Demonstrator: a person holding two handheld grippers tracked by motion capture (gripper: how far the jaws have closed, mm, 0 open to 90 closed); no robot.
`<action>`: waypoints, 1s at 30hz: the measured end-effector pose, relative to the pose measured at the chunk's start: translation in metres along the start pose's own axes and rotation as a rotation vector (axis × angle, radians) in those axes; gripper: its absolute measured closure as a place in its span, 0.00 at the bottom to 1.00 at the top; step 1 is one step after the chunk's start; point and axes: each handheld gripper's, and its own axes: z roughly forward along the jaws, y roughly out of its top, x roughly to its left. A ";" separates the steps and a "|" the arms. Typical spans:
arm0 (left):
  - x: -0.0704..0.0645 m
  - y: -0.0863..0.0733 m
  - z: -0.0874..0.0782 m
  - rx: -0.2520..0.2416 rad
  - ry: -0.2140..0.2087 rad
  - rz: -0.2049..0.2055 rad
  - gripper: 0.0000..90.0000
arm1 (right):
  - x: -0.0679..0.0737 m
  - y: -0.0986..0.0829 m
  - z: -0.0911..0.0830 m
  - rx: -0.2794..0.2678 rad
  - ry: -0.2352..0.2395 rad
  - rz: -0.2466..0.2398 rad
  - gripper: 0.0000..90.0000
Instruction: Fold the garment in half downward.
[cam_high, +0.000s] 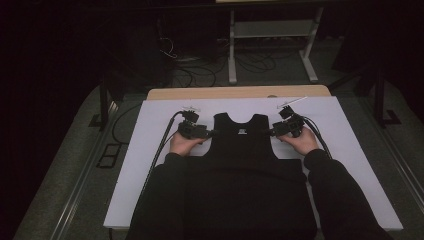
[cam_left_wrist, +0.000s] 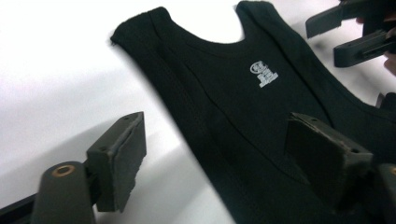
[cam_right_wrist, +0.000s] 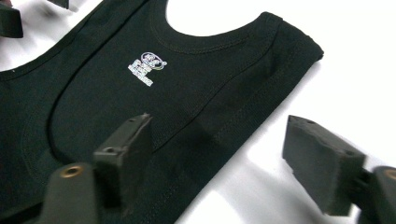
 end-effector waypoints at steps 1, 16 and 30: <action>0.000 0.000 0.000 -0.005 0.004 -0.006 0.24 | 0.000 0.000 0.000 -0.001 0.002 0.001 0.31; 0.001 -0.002 0.006 -0.001 0.014 0.005 0.35 | 0.008 -0.002 0.009 -0.002 -0.037 -0.015 0.52; -0.004 -0.004 0.013 0.006 0.002 0.037 0.51 | 0.014 -0.002 0.014 -0.018 -0.052 -0.037 0.70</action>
